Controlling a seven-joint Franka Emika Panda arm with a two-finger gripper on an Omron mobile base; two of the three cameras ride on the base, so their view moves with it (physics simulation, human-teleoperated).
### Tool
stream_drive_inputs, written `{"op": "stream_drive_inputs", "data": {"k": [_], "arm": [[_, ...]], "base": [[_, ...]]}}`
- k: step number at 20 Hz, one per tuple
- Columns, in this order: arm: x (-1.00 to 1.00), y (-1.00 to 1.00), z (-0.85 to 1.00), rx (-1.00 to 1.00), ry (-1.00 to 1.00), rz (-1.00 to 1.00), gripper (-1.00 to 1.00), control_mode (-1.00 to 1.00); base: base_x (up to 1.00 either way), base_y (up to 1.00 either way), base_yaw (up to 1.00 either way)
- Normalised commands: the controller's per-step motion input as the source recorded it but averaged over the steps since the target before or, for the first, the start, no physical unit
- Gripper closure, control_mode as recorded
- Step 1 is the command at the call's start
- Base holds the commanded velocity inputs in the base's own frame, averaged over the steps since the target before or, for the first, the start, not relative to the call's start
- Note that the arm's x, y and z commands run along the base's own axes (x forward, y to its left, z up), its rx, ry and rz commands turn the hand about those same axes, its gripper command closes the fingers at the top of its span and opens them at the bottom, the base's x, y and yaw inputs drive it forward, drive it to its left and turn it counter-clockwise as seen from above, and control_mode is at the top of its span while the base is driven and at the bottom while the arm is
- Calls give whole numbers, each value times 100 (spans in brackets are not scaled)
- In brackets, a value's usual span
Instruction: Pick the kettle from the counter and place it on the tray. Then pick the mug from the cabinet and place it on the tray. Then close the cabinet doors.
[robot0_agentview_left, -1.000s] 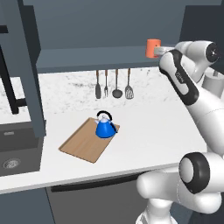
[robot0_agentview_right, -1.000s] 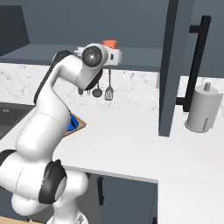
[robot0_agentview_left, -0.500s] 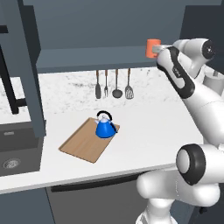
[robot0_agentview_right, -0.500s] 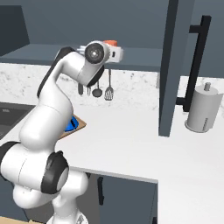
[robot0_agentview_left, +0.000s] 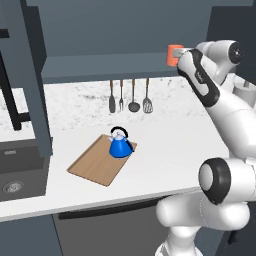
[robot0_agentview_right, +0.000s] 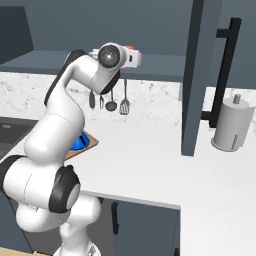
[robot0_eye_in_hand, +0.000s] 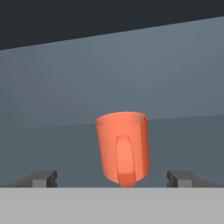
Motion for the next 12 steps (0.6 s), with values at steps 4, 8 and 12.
{"op": "stream_drive_inputs", "data": {"k": [4, 8, 12], "arm": [[10, 0, 0, 0, 0, 0, -100, -100], [10, 0, 0, 0, 0, 0, -100, -100], [10, 0, 0, 0, 0, 0, -100, -100]], "base": [[0, 0, 0], [0, 0, 0], [0, 0, 0]]}}
